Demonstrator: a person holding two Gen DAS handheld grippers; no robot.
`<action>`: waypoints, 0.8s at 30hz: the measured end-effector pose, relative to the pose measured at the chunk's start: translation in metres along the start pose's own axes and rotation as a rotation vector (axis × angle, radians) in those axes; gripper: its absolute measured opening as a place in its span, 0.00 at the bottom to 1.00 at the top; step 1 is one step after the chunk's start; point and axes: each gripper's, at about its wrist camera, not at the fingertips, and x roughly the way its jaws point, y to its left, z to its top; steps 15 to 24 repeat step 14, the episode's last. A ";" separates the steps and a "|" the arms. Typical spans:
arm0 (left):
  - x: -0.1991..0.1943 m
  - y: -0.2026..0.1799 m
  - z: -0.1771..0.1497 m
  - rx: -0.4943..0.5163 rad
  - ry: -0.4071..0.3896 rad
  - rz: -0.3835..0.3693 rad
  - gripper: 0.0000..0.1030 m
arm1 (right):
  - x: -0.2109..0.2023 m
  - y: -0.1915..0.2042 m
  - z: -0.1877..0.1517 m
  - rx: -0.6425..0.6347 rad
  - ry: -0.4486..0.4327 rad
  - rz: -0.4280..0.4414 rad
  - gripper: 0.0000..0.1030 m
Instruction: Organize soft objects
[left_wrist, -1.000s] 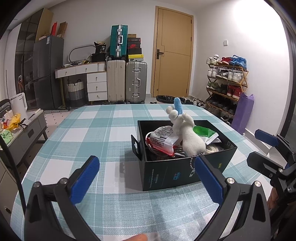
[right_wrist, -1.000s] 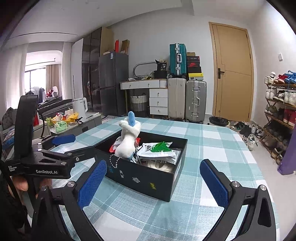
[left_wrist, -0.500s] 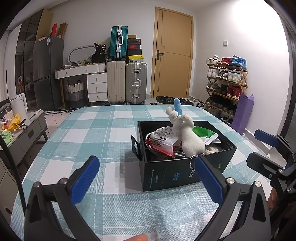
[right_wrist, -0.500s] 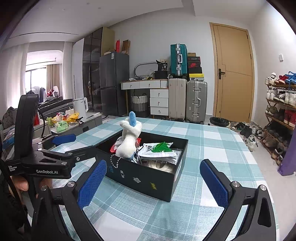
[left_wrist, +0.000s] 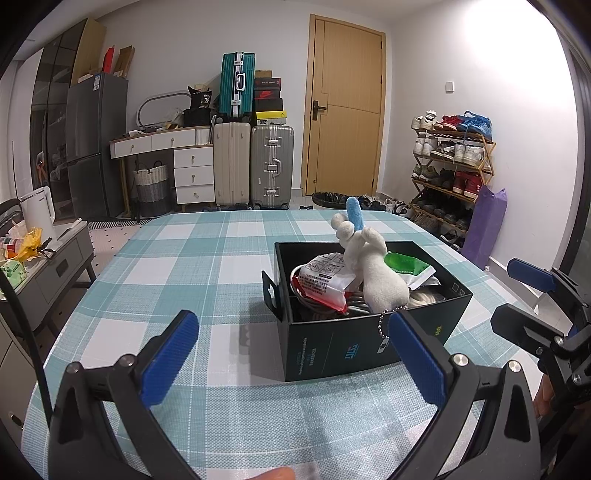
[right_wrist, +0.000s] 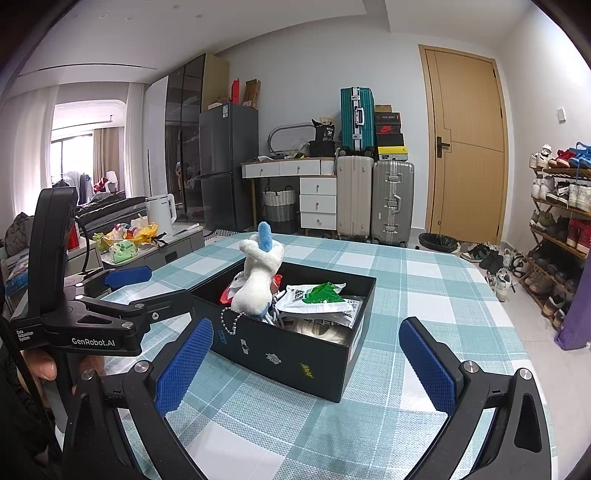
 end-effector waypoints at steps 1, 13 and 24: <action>0.000 0.000 0.000 0.000 0.000 0.000 1.00 | 0.000 0.000 0.000 0.000 -0.001 0.000 1.00; -0.001 0.000 0.001 0.000 -0.006 0.001 1.00 | 0.000 0.000 0.000 -0.001 -0.001 0.001 1.00; -0.002 0.000 0.001 0.000 -0.005 0.001 1.00 | 0.000 0.000 0.000 0.000 -0.001 0.000 1.00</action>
